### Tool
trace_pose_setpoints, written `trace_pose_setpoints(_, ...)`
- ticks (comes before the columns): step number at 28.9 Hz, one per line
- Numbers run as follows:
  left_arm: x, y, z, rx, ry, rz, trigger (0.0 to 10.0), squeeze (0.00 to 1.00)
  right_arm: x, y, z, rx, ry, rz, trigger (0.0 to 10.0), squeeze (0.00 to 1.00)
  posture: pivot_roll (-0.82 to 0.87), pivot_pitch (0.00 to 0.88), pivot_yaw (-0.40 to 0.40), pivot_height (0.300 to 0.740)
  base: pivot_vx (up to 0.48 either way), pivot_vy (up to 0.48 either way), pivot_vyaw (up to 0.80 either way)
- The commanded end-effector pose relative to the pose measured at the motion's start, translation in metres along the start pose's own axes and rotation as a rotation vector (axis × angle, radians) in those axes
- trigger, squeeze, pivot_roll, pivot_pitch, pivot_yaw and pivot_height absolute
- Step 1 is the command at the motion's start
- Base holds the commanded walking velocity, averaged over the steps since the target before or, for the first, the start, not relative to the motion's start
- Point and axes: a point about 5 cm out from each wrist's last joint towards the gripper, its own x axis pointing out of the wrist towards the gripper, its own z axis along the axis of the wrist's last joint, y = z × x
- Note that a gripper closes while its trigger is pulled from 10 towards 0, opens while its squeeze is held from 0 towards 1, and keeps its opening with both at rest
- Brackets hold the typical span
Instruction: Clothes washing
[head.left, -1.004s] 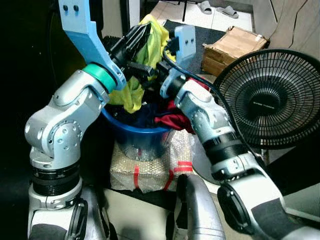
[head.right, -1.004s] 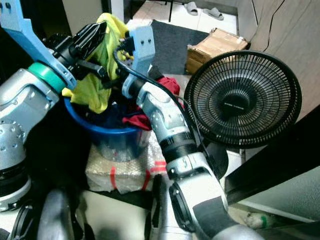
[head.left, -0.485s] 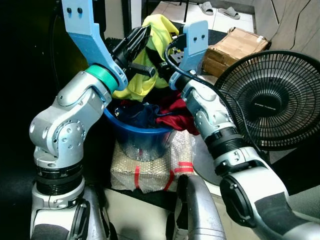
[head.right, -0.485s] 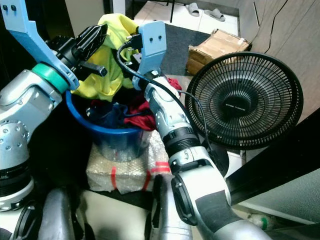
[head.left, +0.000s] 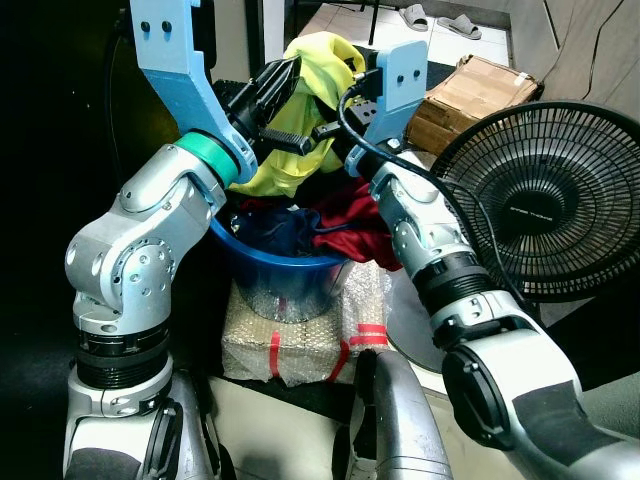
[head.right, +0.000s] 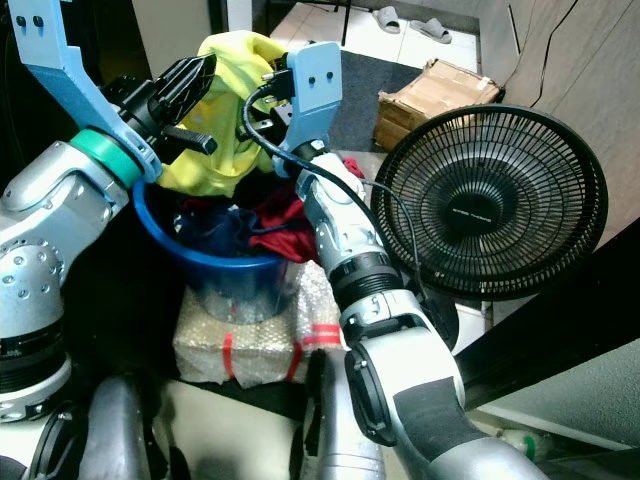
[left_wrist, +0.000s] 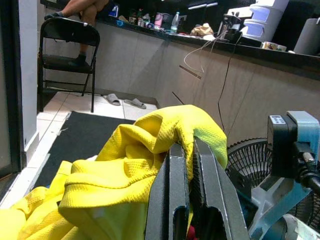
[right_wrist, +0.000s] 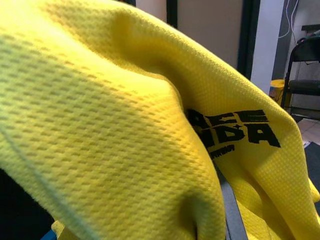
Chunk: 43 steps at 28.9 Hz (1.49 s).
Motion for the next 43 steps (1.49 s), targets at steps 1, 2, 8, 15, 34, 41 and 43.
trace_pose_setpoints(1,-0.002,0.001,0.005,0.015,-0.029,0.005,10.0,0.00,-0.004,-0.011,0.004,0.015,-0.026,-0.043,0.0,0.00,0.07,0.090,-0.029,0.505,0.000,0.000,0.00)
trace_pose_setpoints(2,-0.002,0.001,0.005,0.015,-0.029,0.005,10.0,0.00,-0.004,-0.011,0.004,0.015,-0.026,-0.043,0.0,0.00,0.07,0.090,-0.029,0.505,0.000,0.000,0.00)
trace_pose_setpoints(8,-0.004,0.002,0.004,0.056,-0.025,0.012,10.0,1.00,-0.015,-0.015,0.017,0.012,-0.091,-0.025,4.2,0.00,0.07,0.093,-0.020,0.505,0.000,0.000,0.00)
trace_pose_setpoints(15,-0.008,0.003,0.007,0.105,-0.026,0.003,10.0,1.00,-0.027,-0.020,0.029,0.004,-0.146,-0.030,10.0,0.00,0.07,0.096,-0.015,0.505,0.000,0.000,0.00)
trace_pose_setpoints(34,-0.015,0.020,0.046,0.162,-0.156,0.030,10.0,0.00,-0.084,-0.020,0.044,0.067,-0.203,-0.129,10.0,0.00,0.06,0.091,0.000,0.505,0.000,0.000,0.00)
trace_pose_setpoints(41,-0.018,0.027,0.026,0.172,-0.093,0.090,10.0,0.00,-0.094,-0.021,0.031,-0.031,-0.108,-0.163,10.0,0.00,0.05,0.085,0.006,0.515,0.000,0.000,0.00)
trace_pose_setpoints(43,-0.018,0.028,0.024,0.171,-0.089,0.098,10.0,0.00,-0.095,-0.021,0.030,-0.038,-0.102,-0.171,10.0,0.00,0.05,0.085,0.006,0.520,0.000,0.000,0.00)
